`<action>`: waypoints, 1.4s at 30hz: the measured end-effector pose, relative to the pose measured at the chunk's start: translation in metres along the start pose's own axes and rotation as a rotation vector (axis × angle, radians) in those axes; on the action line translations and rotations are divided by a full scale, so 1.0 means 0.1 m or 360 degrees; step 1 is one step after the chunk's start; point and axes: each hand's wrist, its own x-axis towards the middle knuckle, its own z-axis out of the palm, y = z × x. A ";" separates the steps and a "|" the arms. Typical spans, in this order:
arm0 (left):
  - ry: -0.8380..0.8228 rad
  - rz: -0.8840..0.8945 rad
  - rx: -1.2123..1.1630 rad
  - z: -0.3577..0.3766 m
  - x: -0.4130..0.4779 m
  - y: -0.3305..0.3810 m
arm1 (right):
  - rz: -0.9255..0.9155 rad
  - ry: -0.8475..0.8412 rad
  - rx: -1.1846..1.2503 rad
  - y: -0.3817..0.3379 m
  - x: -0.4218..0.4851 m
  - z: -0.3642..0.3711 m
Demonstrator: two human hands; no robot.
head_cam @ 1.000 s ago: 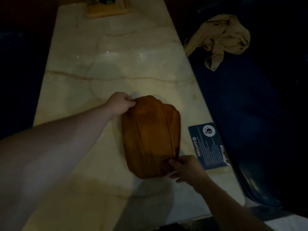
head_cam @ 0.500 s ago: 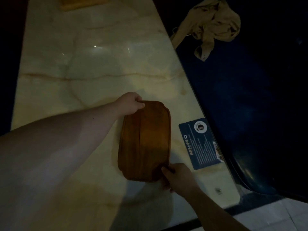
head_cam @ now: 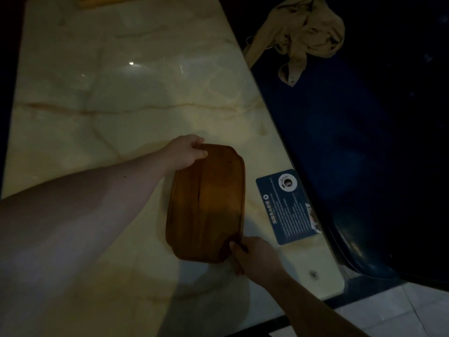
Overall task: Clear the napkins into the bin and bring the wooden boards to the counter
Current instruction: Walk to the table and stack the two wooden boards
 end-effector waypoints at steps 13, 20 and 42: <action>0.0525 -0.0436 -0.0695 0.56 -1.34 -0.87 | -0.0067 0.0279 0.0194 -0.19 0.48 -0.90; 0.0381 -0.0787 -0.1208 0.92 -1.82 -0.99 | -0.0227 0.0307 -0.0098 -0.66 1.18 -1.17; 0.0770 -0.0832 -0.0970 0.34 -1.73 -1.35 | -0.0013 -0.0021 -0.0092 -0.32 0.65 -0.59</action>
